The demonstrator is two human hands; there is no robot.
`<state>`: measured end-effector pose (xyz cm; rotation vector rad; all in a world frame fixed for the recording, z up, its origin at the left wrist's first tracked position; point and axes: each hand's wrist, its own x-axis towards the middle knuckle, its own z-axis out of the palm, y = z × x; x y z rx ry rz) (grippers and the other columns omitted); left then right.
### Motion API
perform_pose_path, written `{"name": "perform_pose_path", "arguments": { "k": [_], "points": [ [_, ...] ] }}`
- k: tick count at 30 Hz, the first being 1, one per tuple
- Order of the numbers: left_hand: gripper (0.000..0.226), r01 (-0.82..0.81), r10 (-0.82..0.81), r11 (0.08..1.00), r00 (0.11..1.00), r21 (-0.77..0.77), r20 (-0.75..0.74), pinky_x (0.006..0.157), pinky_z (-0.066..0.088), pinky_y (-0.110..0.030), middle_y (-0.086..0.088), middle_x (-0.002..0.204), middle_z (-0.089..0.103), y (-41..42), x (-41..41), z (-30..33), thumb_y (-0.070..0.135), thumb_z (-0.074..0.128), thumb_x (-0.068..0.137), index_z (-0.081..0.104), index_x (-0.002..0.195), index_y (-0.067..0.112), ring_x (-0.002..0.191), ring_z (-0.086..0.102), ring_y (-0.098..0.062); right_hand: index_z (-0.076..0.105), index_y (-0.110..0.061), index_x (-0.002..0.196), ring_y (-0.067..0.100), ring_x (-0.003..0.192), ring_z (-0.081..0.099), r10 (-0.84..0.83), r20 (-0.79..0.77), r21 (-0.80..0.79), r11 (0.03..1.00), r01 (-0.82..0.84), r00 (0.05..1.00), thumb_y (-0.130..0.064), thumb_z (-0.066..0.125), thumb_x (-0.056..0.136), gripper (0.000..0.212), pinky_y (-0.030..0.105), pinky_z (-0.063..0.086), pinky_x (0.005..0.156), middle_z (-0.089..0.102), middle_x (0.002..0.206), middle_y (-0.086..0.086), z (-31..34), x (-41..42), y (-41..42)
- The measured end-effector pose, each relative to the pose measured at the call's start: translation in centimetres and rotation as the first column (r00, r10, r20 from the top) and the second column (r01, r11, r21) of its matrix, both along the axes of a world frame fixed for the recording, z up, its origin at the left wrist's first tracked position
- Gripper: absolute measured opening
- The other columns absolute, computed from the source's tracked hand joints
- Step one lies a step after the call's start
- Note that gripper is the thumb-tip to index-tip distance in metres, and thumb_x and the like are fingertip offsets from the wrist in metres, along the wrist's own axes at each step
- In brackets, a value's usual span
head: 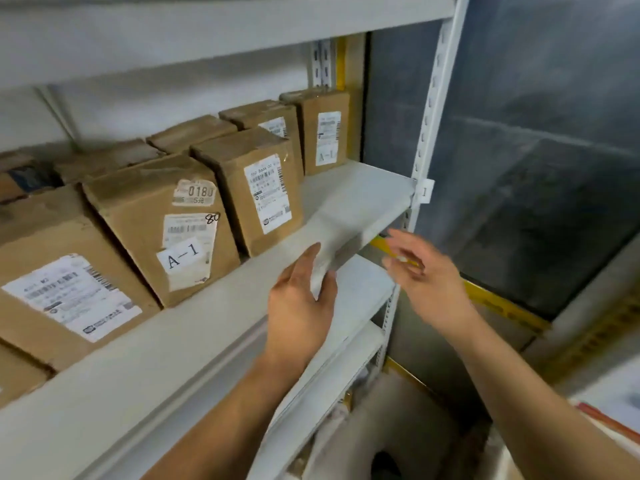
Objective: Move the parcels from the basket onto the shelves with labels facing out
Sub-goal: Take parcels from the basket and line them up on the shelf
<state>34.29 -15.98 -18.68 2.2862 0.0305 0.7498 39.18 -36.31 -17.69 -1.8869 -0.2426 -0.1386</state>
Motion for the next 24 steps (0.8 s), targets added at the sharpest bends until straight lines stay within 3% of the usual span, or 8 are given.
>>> {"name": "perform_pose_path", "arguments": {
  "k": [3, 8, 9, 12, 16, 20, 24],
  "points": [
    [0.046, 0.118, -0.118, 0.993, 0.991, -0.002, -0.057, 0.104, 0.056, -0.036, -0.006, 0.134, 0.072, -3.0, -1.1, -1.7, 0.031, 0.069, 0.100, 0.062, 0.144, 0.017, 0.117, 0.072, -0.025, 0.062, -0.035, 0.136, -0.015, 0.117, 0.060, -0.112, -0.035, -0.071, 0.991, 0.109, 0.993, -0.023, 0.068, 0.101, 0.037, 0.008, 0.052, 0.092, 0.065, 0.127, -0.024, -1.6, -4.7, -3.8],
    [0.046, 0.334, -0.345, 0.939, 0.911, -0.087, -0.226, 0.102, 0.034, -0.005, -0.001, 0.140, 0.068, -9.8, -4.0, -4.1, 0.033, 0.066, 0.102, 0.061, 0.145, 0.021, 0.125, 0.065, -0.019, 0.058, -0.027, 0.147, 0.000, 0.125, 0.062, -0.298, -0.066, -0.150, 0.947, 0.286, 0.952, -0.029, 0.069, 0.102, 0.047, 0.022, 0.052, 0.104, 0.065, 0.140, -0.015, -5.5, -12.0, -11.1],
    [0.046, 0.381, -0.390, 0.921, 0.885, -0.085, -0.255, 0.101, 0.034, -0.004, 0.000, 0.141, 0.067, -11.1, -4.4, -4.9, 0.034, 0.066, 0.102, 0.060, 0.146, 0.021, 0.126, 0.064, -0.018, 0.057, -0.027, 0.148, 0.001, 0.127, 0.062, -0.323, -0.094, -0.153, 0.939, 0.307, 0.942, -0.029, 0.069, 0.102, 0.048, 0.023, 0.052, 0.105, 0.064, 0.142, -0.014, -6.4, -13.4, -12.5],
    [0.048, 0.476, -0.470, 0.876, 0.801, -0.083, -0.370, 0.105, 0.048, -0.029, -0.001, 0.137, 0.069, -15.4, -5.8, -7.5, 0.038, 0.065, 0.102, 0.059, 0.147, 0.025, 0.125, 0.064, -0.021, 0.057, -0.027, 0.149, 0.003, 0.129, 0.060, -0.410, -0.205, -0.153, 0.910, 0.385, 0.888, -0.026, 0.069, 0.103, 0.047, 0.028, 0.054, 0.107, 0.064, 0.143, -0.011, -9.5, -17.8, -16.7],
    [0.050, 0.524, -0.512, 0.842, 0.697, -0.131, -0.502, 0.105, 0.051, -0.038, -0.002, 0.139, 0.068, -22.2, -8.7, -10.6, 0.041, 0.065, 0.101, 0.058, 0.148, 0.028, 0.126, 0.064, -0.023, 0.063, -0.023, 0.143, 0.010, 0.126, 0.063, -0.510, -0.340, -0.157, 0.859, 0.487, 0.790, -0.026, 0.072, 0.100, 0.044, 0.028, 0.052, 0.105, 0.067, 0.136, -0.009, -13.7, -23.6, -22.6],
    [0.051, 0.553, -0.526, 0.814, 0.575, -0.177, -0.627, 0.104, 0.050, -0.034, -0.003, 0.141, 0.066, -29.0, -12.1, -14.4, 0.039, 0.065, 0.102, 0.056, 0.149, 0.024, 0.130, 0.062, -0.021, 0.060, -0.022, 0.145, 0.013, 0.126, 0.063, -0.563, -0.487, -0.217, 0.819, 0.532, 0.668, -0.028, 0.071, 0.101, 0.046, 0.043, 0.051, 0.112, 0.066, 0.140, -0.006, -18.0, -28.8, -29.1],
    [0.050, 0.584, -0.522, 0.788, 0.465, -0.195, -0.715, 0.092, 0.045, -0.023, 0.003, 0.131, 0.066, -34.2, -14.4, -18.5, 0.035, 0.065, 0.103, 0.055, 0.149, 0.021, 0.120, 0.064, -0.017, 0.056, -0.017, 0.150, 0.016, 0.126, 0.062, -0.566, -0.587, -0.241, 0.805, 0.543, 0.579, -0.025, 0.069, 0.102, 0.050, 0.036, 0.052, 0.106, 0.064, 0.144, 0.001, -21.9, -31.9, -34.2]
  ]
}}
